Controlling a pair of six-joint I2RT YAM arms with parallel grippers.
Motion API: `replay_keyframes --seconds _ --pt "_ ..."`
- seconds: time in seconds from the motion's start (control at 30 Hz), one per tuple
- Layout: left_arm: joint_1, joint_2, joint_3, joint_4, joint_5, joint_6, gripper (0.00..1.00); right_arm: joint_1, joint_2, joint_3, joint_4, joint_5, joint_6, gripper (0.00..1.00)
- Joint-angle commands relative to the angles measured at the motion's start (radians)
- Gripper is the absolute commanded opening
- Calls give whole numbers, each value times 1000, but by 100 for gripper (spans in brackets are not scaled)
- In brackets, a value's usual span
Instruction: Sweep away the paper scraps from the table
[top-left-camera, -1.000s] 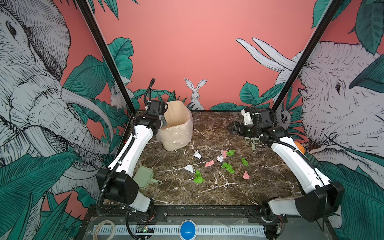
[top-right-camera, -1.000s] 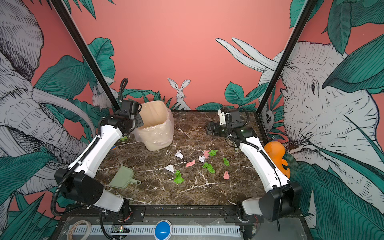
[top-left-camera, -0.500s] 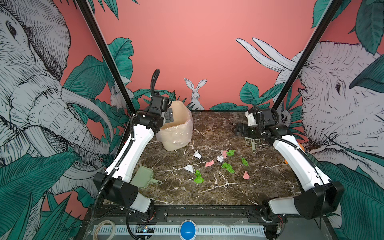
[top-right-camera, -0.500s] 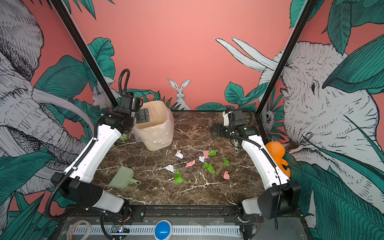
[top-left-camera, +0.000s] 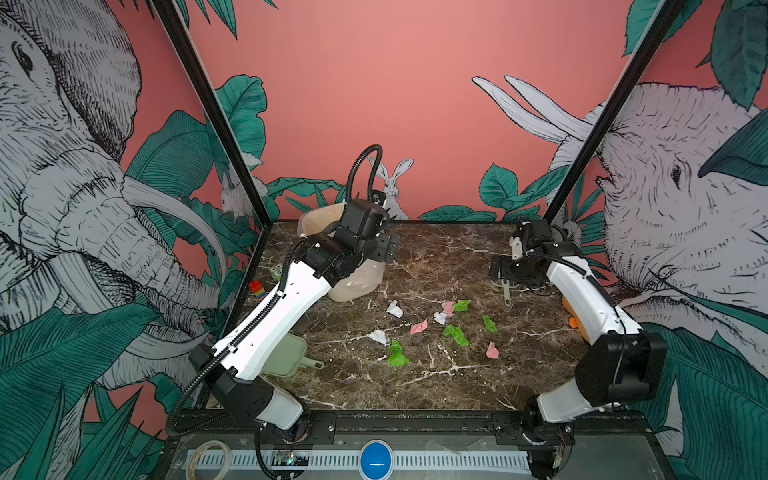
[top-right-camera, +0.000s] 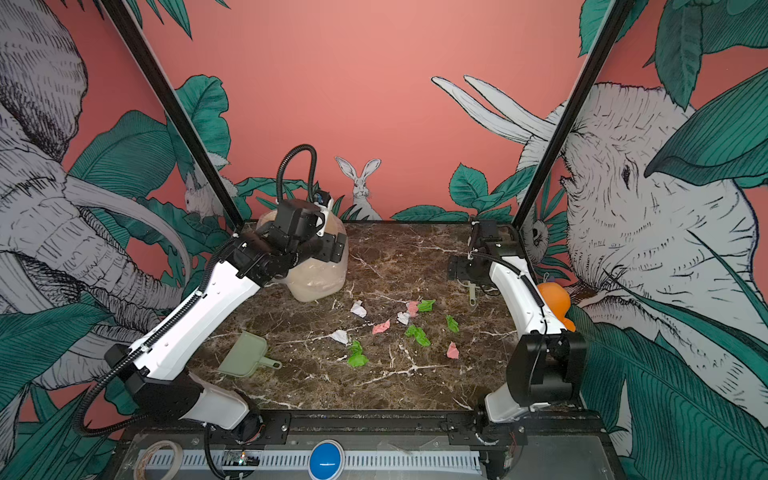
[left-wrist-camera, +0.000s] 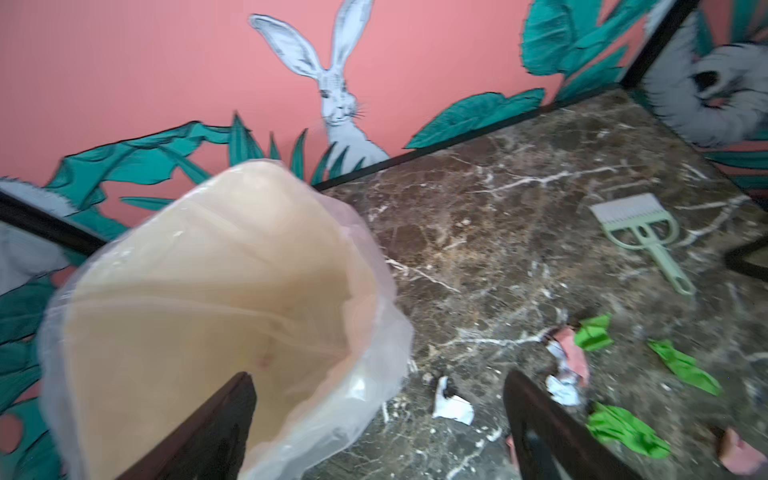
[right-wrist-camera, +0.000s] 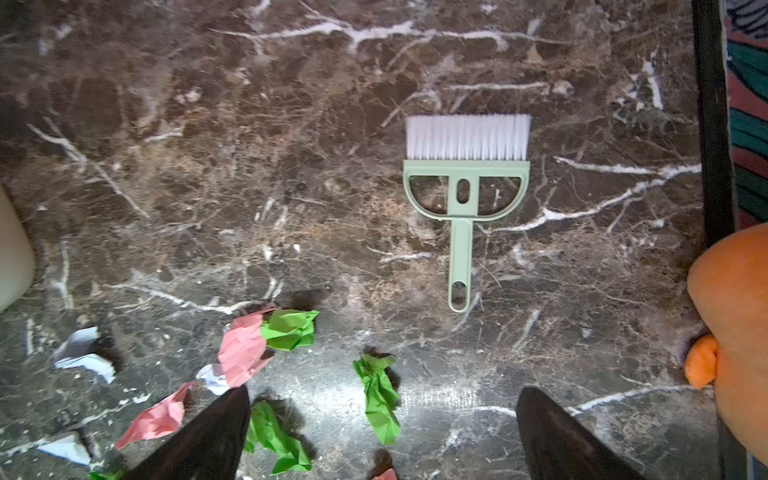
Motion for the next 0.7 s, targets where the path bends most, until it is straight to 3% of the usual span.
replay_keyframes --seconds 0.0,0.3,0.67 --pt "-26 -52 -73 66 99 -25 93 -27 46 43 -22 3 -32 99" --pt "-136 -94 -241 149 198 -24 92 -64 222 106 -21 -16 -86 99" --pt "-157 -263 -604 262 280 -119 90 -72 383 131 -23 2 -97 82"
